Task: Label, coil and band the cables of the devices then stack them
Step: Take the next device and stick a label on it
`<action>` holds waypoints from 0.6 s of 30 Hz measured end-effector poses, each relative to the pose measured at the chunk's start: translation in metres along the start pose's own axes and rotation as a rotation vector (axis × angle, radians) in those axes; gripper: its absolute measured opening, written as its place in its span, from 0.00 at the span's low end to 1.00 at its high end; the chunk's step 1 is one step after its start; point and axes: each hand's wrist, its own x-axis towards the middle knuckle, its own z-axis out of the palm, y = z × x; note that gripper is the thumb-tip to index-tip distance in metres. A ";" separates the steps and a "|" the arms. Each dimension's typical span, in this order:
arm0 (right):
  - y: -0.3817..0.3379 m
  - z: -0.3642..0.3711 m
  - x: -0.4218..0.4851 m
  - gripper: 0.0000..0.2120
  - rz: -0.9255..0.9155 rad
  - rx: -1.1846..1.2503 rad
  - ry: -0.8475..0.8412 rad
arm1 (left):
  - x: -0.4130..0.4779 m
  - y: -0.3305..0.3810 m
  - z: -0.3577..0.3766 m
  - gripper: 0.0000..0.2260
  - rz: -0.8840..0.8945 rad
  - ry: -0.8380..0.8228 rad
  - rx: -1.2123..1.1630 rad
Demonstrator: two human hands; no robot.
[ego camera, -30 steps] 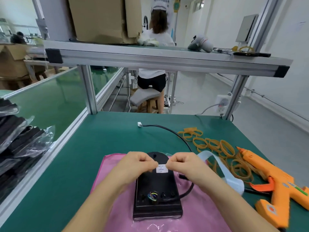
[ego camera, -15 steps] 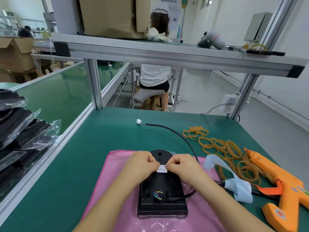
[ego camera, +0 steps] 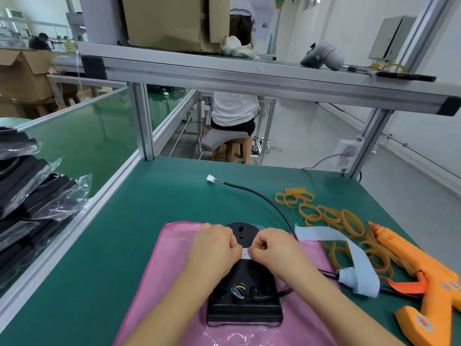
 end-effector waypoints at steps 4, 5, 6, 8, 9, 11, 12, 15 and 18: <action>0.000 0.006 -0.003 0.09 -0.043 -0.053 0.059 | -0.003 -0.001 0.003 0.06 0.001 0.061 -0.039; 0.001 0.007 -0.005 0.08 -0.025 -0.031 0.072 | -0.005 -0.002 0.005 0.08 -0.018 0.065 -0.073; 0.002 0.007 -0.006 0.09 0.008 0.011 0.080 | -0.008 -0.002 0.008 0.11 -0.041 0.074 -0.103; 0.005 0.007 -0.008 0.12 0.079 0.119 0.074 | -0.011 -0.001 0.014 0.14 -0.094 0.101 -0.160; 0.006 0.007 -0.009 0.12 0.100 0.155 0.069 | -0.011 -0.001 0.017 0.15 -0.121 0.113 -0.192; 0.008 0.010 -0.010 0.12 0.104 0.156 0.072 | -0.011 -0.002 0.021 0.15 -0.146 0.138 -0.257; 0.008 0.011 -0.010 0.11 0.093 0.146 0.082 | -0.010 -0.002 0.022 0.14 -0.143 0.149 -0.283; 0.006 0.008 -0.013 0.09 0.077 0.182 0.085 | -0.009 -0.004 0.021 0.10 -0.101 0.166 -0.299; 0.009 -0.005 -0.026 0.07 0.109 0.296 0.139 | -0.015 -0.013 0.011 0.06 -0.138 0.173 -0.394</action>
